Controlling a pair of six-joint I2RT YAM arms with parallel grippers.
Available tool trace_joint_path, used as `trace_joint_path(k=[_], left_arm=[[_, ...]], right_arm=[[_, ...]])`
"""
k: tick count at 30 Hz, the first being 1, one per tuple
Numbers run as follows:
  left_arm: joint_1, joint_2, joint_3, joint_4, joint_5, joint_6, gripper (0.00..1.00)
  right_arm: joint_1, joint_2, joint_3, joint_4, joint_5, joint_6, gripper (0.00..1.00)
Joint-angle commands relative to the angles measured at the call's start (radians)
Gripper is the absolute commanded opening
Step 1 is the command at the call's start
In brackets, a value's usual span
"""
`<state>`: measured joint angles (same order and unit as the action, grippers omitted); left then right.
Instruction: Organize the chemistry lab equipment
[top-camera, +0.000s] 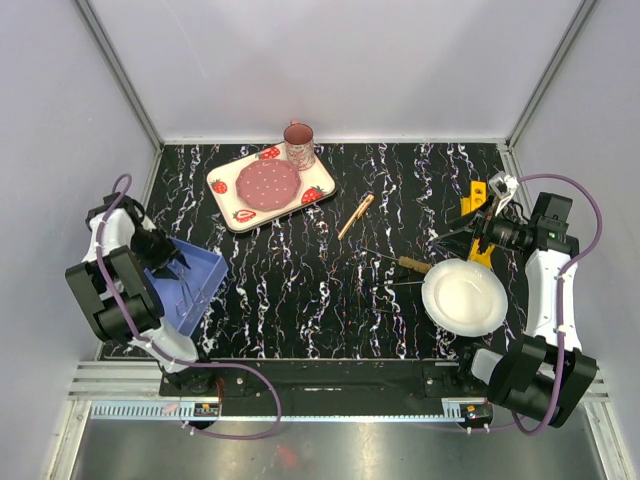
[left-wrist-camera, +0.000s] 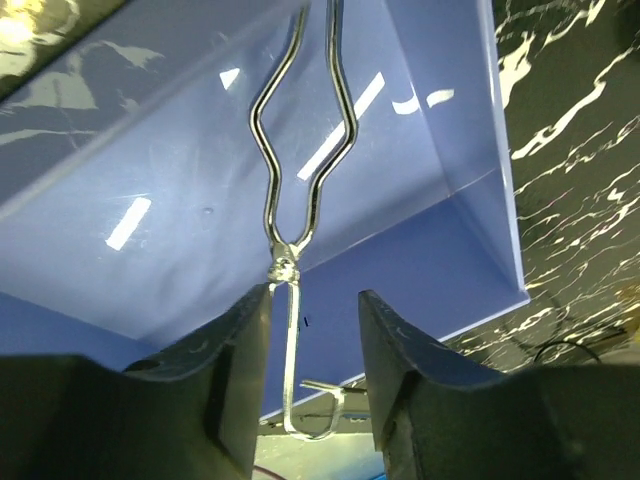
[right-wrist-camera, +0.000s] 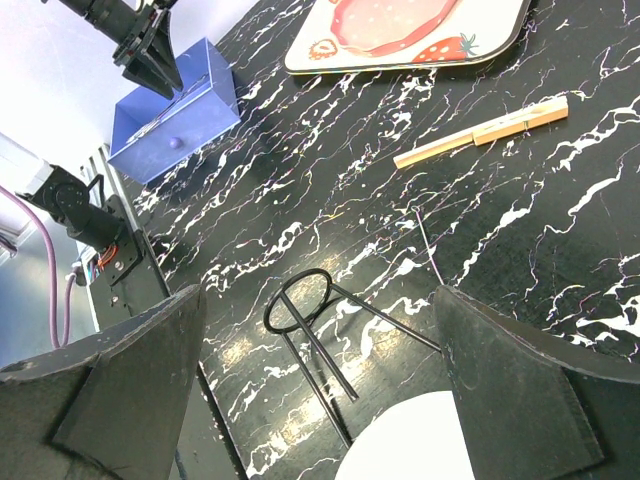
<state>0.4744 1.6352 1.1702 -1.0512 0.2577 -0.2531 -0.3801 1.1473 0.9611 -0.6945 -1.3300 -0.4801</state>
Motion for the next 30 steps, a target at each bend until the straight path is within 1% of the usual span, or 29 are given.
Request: trace_joint_path(k=[1,2,3,5,6,8,10,11,14,16,21,26,30], left_arm=[[0.035,-0.067,0.054,0.052,-0.047,-0.021,0.45],[0.036,-0.099,0.057,0.06,-0.051,-0.026,0.48],[0.038,-0.118,0.06,0.075,-0.052,-0.028,0.52],[0.036,-0.177,0.065,0.088,-0.06,-0.023,0.55],[0.036,-0.199,0.065,0.101,-0.055,-0.02,0.58],[0.036,-0.271,0.065,0.115,-0.035,-0.005,0.62],[0.035,-0.325,0.04,0.149,0.001,0.003,0.78],[0.035,-0.384,0.028,0.166,0.023,0.008,0.99],[0.035,-0.492,-0.055,0.252,0.093,-0.001,0.99],[0.035,-0.559,-0.084,0.282,0.135,-0.018,0.99],[0.035,-0.647,-0.133,0.322,0.192,-0.034,0.99],[0.036,-0.75,-0.173,0.364,0.166,-0.044,0.99],[0.035,-0.795,-0.195,0.375,0.173,-0.061,0.99]], right_arm=[[0.001,-0.012,0.045,-0.013,-0.035,-0.023,1.0],[0.0,-0.012,0.045,-0.013,-0.035,-0.026,1.0],[0.001,-0.012,0.045,-0.013,-0.035,-0.025,1.0],[0.001,-0.012,0.044,-0.014,-0.034,-0.029,1.0],[0.001,-0.012,0.042,-0.013,-0.034,-0.029,1.0],[0.001,-0.015,0.039,-0.013,-0.034,-0.034,1.0],[0.001,-0.017,0.039,-0.013,-0.029,-0.038,1.0],[0.0,-0.02,0.038,-0.013,-0.029,-0.041,1.0],[0.001,-0.024,0.036,-0.013,-0.024,-0.048,1.0],[0.001,-0.027,0.033,-0.013,-0.031,-0.057,1.0],[0.0,-0.041,0.01,-0.01,-0.061,-0.077,1.0],[-0.002,-0.058,-0.004,-0.01,-0.054,-0.086,1.0],[-0.003,-0.08,0.025,-0.013,0.014,-0.063,1.0]])
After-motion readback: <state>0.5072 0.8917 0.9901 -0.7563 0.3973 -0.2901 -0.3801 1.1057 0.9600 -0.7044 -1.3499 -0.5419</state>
